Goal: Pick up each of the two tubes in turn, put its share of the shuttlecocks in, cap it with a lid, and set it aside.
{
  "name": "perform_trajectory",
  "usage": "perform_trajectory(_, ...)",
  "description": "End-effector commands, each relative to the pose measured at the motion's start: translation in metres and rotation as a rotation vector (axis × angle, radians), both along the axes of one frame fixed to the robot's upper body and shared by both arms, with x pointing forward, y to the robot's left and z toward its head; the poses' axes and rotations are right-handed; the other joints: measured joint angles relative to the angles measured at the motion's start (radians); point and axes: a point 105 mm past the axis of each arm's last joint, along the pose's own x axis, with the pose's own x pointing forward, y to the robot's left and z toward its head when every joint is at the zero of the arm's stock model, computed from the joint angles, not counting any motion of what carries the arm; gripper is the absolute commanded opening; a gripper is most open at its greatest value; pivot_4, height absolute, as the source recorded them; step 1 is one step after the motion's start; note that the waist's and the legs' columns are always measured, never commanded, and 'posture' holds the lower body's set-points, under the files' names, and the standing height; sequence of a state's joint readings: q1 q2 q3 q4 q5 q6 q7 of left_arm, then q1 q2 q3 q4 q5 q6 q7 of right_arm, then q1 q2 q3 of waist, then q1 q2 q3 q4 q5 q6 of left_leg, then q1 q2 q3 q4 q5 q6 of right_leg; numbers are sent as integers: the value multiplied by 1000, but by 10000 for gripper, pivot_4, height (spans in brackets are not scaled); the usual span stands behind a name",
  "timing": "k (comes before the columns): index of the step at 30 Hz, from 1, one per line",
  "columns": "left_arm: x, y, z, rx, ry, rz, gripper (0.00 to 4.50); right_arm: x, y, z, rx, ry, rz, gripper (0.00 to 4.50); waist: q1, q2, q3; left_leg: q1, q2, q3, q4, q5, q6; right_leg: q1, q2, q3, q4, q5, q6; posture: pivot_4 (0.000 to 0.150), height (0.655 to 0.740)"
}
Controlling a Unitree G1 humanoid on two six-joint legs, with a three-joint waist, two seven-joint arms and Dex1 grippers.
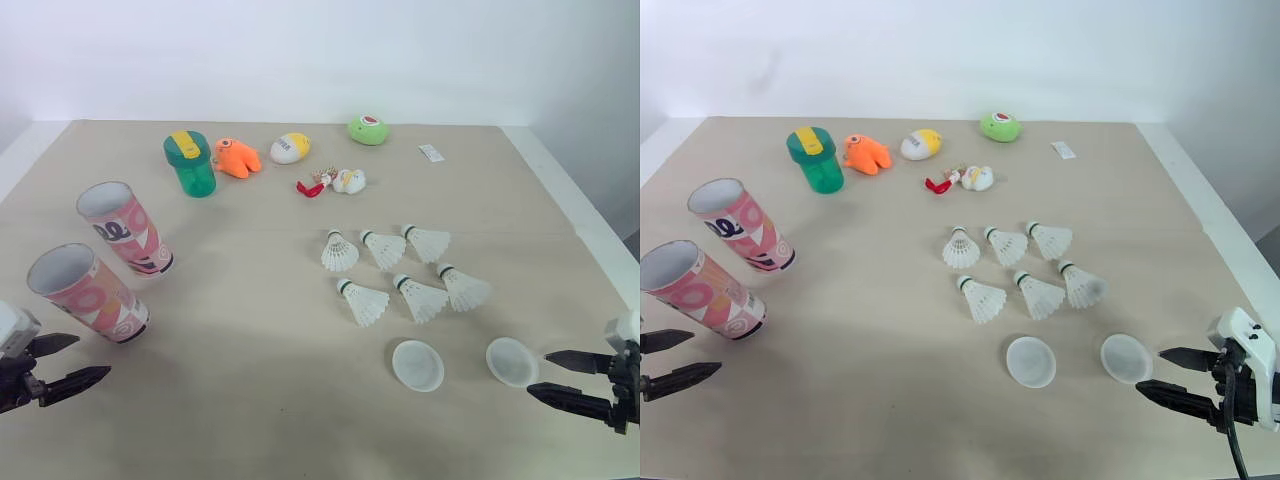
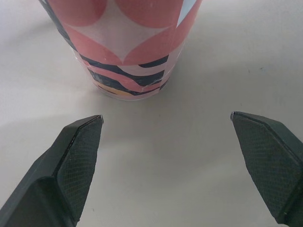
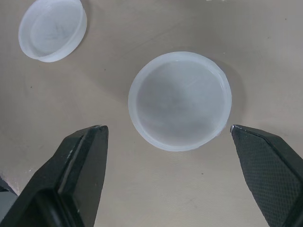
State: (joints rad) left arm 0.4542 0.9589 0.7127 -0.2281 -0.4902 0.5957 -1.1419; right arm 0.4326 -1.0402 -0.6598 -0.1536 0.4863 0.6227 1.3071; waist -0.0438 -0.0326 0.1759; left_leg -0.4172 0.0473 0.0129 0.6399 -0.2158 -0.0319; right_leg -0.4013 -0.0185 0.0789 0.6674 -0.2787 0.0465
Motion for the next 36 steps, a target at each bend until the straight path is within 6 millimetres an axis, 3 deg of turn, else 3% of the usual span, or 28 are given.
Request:
perform_trajectory(1, 2, -2, 10, -13, -23, 4, 45000, 0, 1, 2, 7, -20, 9, 44216, 0, 0, 0, 0, 0, 0, 0, 0, 0, 0, 0, 0, 0, 0, 0, 1500, 7400)
perform_trajectory(22, 0, 7, 16, -34, 1, 57, 45000, -1, 1, 4, 39, -16, 23, 44216, 0, 0, 0, 3, 0, 2, 0, 0, 0, 2, 0, 1, 1, 0, 0, 1500, 7400)
perform_trajectory(27, 0, 14, 18, -67, -48, 117, 45000, 10, 38, 48, 173, -140, 148, 44216, -1, 0, 0, 5, 1, 4, 0, 0, 0, 2, 1, 4, 1, 1, 0, 1500, 7400)
perform_trajectory(32, 6, 16, 24, -110, -205, 180, 45000, 27, 108, 98, 302, -307, 429, 44216, -6, 0, 0, 10, 3, 6, 0, 0, 0, 6, 3, 6, 2, 3, 0, 1500, 7400)
perform_trajectory(36, 4, 3, 9, -144, -242, 201, 45000, 40, 156, 120, 384, -400, 603, 44216, -4, -5, -1, 11, 5, 7, 0, 1, 2, 5, 5, 7, 1, 5, -2, 1500, 7400)
